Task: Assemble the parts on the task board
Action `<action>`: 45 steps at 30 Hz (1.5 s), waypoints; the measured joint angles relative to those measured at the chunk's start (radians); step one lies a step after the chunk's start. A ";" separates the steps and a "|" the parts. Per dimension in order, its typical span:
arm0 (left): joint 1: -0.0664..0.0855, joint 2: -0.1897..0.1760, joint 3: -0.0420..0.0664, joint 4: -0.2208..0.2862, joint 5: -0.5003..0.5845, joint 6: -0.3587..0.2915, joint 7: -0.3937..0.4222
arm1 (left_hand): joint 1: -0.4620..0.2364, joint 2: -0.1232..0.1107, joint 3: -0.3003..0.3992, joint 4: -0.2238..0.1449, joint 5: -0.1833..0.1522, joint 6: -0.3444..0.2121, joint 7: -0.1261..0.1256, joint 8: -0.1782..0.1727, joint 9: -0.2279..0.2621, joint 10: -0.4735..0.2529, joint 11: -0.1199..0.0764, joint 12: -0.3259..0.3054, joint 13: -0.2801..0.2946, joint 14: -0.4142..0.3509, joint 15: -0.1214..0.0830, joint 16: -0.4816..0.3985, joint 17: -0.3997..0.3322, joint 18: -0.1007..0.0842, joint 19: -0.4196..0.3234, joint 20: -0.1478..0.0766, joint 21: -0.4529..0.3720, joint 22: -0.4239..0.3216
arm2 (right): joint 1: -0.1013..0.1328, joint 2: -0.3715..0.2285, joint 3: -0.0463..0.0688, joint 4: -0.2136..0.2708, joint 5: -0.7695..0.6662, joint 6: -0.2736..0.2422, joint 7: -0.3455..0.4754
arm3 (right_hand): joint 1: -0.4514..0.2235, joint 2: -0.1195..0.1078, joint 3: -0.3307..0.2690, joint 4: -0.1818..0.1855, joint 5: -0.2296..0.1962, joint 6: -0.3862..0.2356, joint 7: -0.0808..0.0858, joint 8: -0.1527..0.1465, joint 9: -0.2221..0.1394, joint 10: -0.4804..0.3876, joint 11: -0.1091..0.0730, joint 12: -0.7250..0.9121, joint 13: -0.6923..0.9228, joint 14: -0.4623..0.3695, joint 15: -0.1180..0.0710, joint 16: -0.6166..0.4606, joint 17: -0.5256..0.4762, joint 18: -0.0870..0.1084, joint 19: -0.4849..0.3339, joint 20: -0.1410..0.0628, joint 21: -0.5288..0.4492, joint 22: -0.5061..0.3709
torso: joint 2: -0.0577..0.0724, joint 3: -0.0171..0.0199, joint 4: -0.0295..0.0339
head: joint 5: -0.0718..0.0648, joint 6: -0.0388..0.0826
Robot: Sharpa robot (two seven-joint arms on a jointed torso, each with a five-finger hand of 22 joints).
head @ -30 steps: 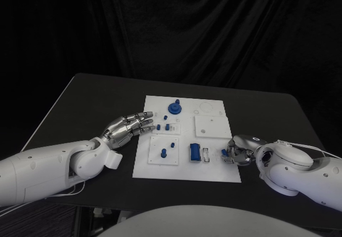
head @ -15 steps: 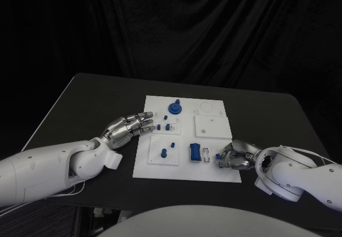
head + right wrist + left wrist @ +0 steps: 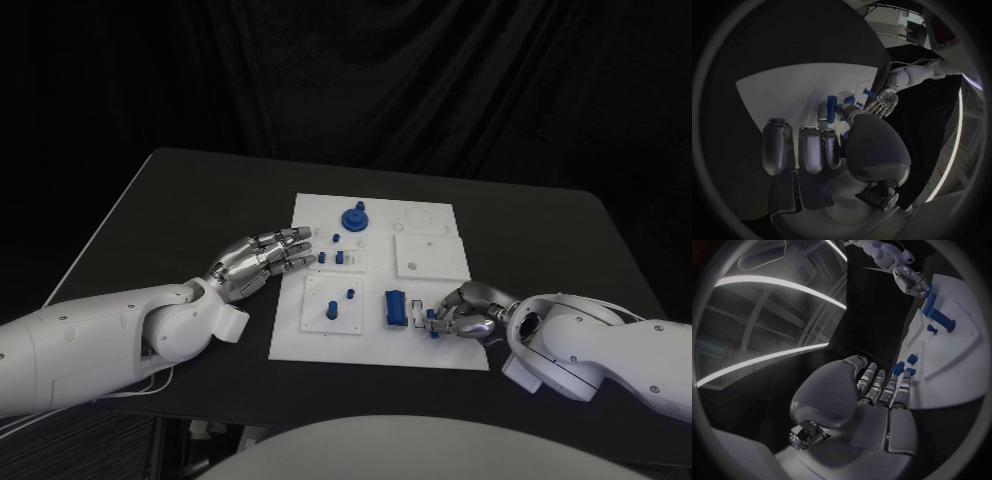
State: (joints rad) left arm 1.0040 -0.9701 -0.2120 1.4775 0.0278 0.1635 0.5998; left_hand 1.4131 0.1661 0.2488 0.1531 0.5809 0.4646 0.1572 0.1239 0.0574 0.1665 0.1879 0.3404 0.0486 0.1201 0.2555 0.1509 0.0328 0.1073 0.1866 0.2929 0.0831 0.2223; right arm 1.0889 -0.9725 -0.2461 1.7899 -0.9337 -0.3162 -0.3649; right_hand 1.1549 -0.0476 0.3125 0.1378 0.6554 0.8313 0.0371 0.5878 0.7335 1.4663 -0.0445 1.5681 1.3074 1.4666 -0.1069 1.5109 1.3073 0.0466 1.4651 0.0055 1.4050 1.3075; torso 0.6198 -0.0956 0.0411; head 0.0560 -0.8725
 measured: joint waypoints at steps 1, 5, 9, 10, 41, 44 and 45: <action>0.000 0.001 0.000 -0.001 0.000 0.000 0.000 | 0.000 0.000 0.000 0.000 0.000 0.000 0.000 0.000 0.000 0.000 0.000 0.000 0.000 0.000 0.000 0.000 0.000 0.000 0.000 0.000 0.000 0.000 | 0.000 0.001 0.000 -0.002 0.004 0.000 0.002 | 0.000 0.000 0.000 0.000 -0.006 0.000 0.000 0.002 0.000 0.000 0.000 0.000 0.000 0.000 0.000 0.000 0.000 0.000 0.000 0.000 0.000 0.000 | 0.000 0.0000 0.0000 | 0.000 0.000; 0.000 0.003 0.000 -0.002 0.000 0.001 0.000 | 0.000 0.000 0.000 0.000 0.000 0.000 0.000 0.000 0.000 0.000 0.000 0.000 0.000 0.000 0.000 0.000 0.000 0.000 0.000 0.000 0.000 0.000 | 0.000 0.008 0.000 -0.012 0.015 0.000 0.008 | -0.007 0.002 0.010 -0.002 -0.025 0.001 -0.001 0.005 0.000 0.000 0.000 0.000 0.000 0.000 0.000 0.000 0.000 0.000 0.000 0.000 0.000 0.000 | 0.000 0.0000 -0.0001 | 0.001 0.000; 0.000 0.004 0.000 -0.004 0.000 0.002 -0.001 | 0.000 0.000 0.006 0.000 0.000 0.000 0.000 0.000 0.000 0.000 0.000 0.000 0.000 0.000 0.000 0.000 0.000 0.000 0.000 0.000 0.000 0.000 | 0.000 0.016 0.000 -0.020 0.018 -0.001 0.013 | -0.007 0.002 0.011 -0.003 -0.034 0.001 -0.001 0.006 0.000 0.000 0.000 0.000 0.000 0.000 0.000 0.000 0.000 0.000 0.000 0.000 0.000 0.000 | 0.000 0.0001 -0.0003 | 0.000 0.000; 0.000 0.005 0.000 -0.004 0.000 0.002 -0.001 | 0.000 0.000 0.009 0.000 0.000 0.000 0.000 0.000 0.000 0.000 0.000 0.000 0.000 0.000 0.000 0.000 0.000 0.000 0.000 0.000 0.000 0.000 | 0.000 0.018 0.000 -0.022 0.018 -0.002 0.014 | -0.007 0.002 0.011 -0.003 -0.039 0.001 -0.001 0.006 0.000 0.000 0.000 0.000 0.000 0.000 0.000 0.000 0.000 0.000 0.000 0.000 0.000 0.000 | 0.000 0.0001 -0.0003 | 0.000 0.000; -0.003 0.009 0.000 -0.011 0.000 0.010 -0.017 | 0.000 0.000 0.008 0.000 0.000 0.000 0.000 0.000 0.000 0.000 0.000 0.000 0.000 0.000 0.000 0.000 0.000 0.000 0.000 0.000 0.000 -0.001 | 0.001 0.059 0.002 -0.064 -0.036 -0.037 0.029 | -0.121 0.007 -0.024 0.068 -0.321 0.016 -0.004 0.015 -0.009 -0.001 0.006 0.000 0.001 -0.002 0.005 -0.014 0.000 0.000 0.000 0.000 -0.019 0.000 | 0.000 0.0004 -0.0005 | 0.003 0.000; -0.003 0.010 0.000 -0.011 0.000 0.011 -0.019 | 0.000 0.000 0.008 0.000 0.000 0.000 0.000 0.000 0.000 0.000 0.000 0.000 0.000 0.000 0.000 0.000 0.000 0.000 0.000 0.000 0.000 -0.001 | 0.001 0.062 0.002 -0.067 -0.038 -0.035 0.027 | -0.146 0.002 -0.047 0.091 -0.339 0.017 -0.003 0.016 -0.010 0.000 0.007 0.000 0.001 -0.001 0.006 -0.014 0.000 0.000 0.000 0.000 -0.019 0.000 | 0.000 0.0004 -0.0005 | 0.003 0.000; -0.003 0.010 0.000 -0.011 0.000 0.011 -0.020 | 0.000 0.000 0.008 0.000 0.000 0.000 0.000 0.000 0.000 0.000 0.000 0.000 0.000 0.000 0.000 0.000 0.000 0.000 0.000 0.000 0.000 -0.001 | 0.001 0.062 0.002 -0.068 -0.039 -0.034 0.026 | -0.154 -0.001 -0.055 0.098 -0.350 0.017 -0.003 0.016 -0.011 0.000 0.007 0.000 0.001 -0.001 0.006 -0.014 0.000 0.000 0.001 0.001 -0.024 0.000 | 0.000 0.0004 -0.0005 | 0.004 0.000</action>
State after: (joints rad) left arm 1.0006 -0.9602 -0.2117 1.4669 0.0278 0.1748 0.5801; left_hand 1.4131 0.1661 0.2572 0.1530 0.5810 0.4646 0.1572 0.1239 0.0574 0.1663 0.1878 0.3400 0.0482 0.1201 0.2555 0.1508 0.0327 0.1073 0.1866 0.2929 0.0831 0.2215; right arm 1.0894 -0.9102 -0.2445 1.7218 -0.9727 -0.3501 -0.3390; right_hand 1.0006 -0.0487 0.2570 0.2360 0.3051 0.8487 0.0344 0.6042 0.7222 1.4664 -0.0373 1.5681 1.3080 1.4659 -0.1007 1.4973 1.3073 0.0467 1.4664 0.0067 1.3812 1.3073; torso 0.6199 -0.0952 0.0407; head 0.0596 -0.8725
